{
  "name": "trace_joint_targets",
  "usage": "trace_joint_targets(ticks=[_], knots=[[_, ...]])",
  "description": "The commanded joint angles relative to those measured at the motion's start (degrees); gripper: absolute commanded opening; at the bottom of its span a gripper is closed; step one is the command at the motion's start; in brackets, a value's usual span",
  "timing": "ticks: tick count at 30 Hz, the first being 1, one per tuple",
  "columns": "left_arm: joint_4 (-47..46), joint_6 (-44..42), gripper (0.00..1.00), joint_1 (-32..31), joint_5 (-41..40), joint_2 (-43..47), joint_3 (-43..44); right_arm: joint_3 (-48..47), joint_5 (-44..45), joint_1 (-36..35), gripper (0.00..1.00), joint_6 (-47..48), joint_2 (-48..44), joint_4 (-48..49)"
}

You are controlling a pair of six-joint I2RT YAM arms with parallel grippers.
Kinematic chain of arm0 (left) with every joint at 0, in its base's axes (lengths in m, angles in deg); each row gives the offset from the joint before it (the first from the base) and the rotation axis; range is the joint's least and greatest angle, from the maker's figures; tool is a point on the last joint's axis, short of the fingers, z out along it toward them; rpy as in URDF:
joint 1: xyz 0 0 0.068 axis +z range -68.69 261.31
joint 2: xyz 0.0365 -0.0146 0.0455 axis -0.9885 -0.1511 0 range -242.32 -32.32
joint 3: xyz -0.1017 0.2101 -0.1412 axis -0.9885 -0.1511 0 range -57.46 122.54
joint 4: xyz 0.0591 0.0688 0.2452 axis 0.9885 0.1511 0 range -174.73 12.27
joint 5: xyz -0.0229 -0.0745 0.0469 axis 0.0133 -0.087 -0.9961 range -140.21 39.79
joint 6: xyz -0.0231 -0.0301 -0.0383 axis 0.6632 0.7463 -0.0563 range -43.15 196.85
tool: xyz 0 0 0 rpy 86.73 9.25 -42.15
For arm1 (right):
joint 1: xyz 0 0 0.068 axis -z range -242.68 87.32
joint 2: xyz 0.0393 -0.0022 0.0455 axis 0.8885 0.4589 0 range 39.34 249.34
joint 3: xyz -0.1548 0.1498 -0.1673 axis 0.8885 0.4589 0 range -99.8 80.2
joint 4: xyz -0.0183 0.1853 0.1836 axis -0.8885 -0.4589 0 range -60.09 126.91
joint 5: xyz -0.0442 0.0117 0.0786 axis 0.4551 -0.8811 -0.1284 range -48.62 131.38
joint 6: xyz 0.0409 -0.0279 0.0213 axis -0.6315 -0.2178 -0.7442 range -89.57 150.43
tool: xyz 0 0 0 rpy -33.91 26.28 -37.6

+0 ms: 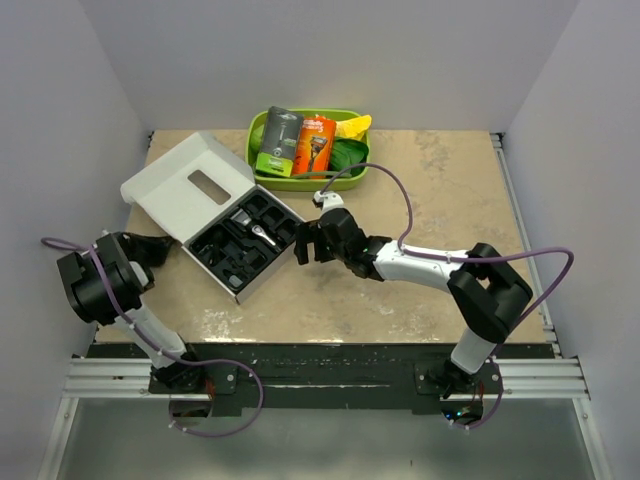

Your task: Sort the hair-cutting tools

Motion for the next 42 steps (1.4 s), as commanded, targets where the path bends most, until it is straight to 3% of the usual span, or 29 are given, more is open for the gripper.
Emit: trace_joint_targets(ticks=[1, 6, 10, 13, 17, 21, 29, 42], knots=[[-18.79, 5.28, 0.0, 2.5, 8.52, -5.04, -3.31, 0.47, -1.67, 0.06, 0.94, -0.55, -2.05, 2.76], [-35.67, 12.82, 0.0, 3.55, 14.41, -10.4, -5.16, 0.12, -2.73, -0.55, 0.94, 0.15, -2.05, 2.59], [-54.55, 20.75, 0.02, 3.82, 18.19, -18.04, -3.5, 0.12, -2.82, -1.26, 0.94, 1.11, -2.22, 2.06], [-61.7, 24.53, 0.0, 3.82, 19.78, -20.51, -2.44, 0.39, -2.99, -1.78, 0.94, 1.29, -2.4, 1.71], [-63.48, 25.94, 0.0, 3.73, 21.01, -19.47, -1.12, 0.82, -3.17, -2.57, 0.94, 1.56, -2.66, 1.62], [-57.34, 22.53, 0.0, 3.73, 22.5, -15.96, 1.25, 0.91, -3.26, -3.45, 0.94, 1.64, -2.22, 1.8], [-64.8, 27.52, 0.0, 3.29, 21.63, -15.34, 1.08, 0.74, -2.91, -6.0, 0.94, 2.08, -1.34, 1.45], [-63.85, 28.68, 0.0, 0.13, 21.36, -4.28, -0.41, 0.3, -1.86, -8.73, 0.94, 3.05, -1.08, -0.31]])
